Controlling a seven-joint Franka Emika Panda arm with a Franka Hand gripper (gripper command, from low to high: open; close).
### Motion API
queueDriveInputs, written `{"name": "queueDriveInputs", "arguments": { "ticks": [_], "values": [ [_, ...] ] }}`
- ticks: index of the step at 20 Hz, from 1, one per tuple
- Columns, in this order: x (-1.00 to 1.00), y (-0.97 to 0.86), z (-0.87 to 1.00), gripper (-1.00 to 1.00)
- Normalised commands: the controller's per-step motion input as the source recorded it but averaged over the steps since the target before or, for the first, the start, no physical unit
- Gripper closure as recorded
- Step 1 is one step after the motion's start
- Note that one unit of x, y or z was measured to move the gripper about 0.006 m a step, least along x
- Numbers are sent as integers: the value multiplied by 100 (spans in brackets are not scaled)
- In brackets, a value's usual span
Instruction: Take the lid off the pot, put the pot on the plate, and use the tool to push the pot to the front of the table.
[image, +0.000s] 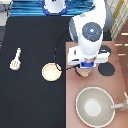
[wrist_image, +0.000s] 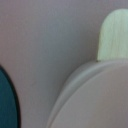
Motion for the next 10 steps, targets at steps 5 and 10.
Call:
{"name": "queueDriveInputs", "arguments": {
  "ticks": [5, 10],
  "values": [
    [-100, 8, 60, 100],
    [-100, 2, 50, 100]
  ]
}}
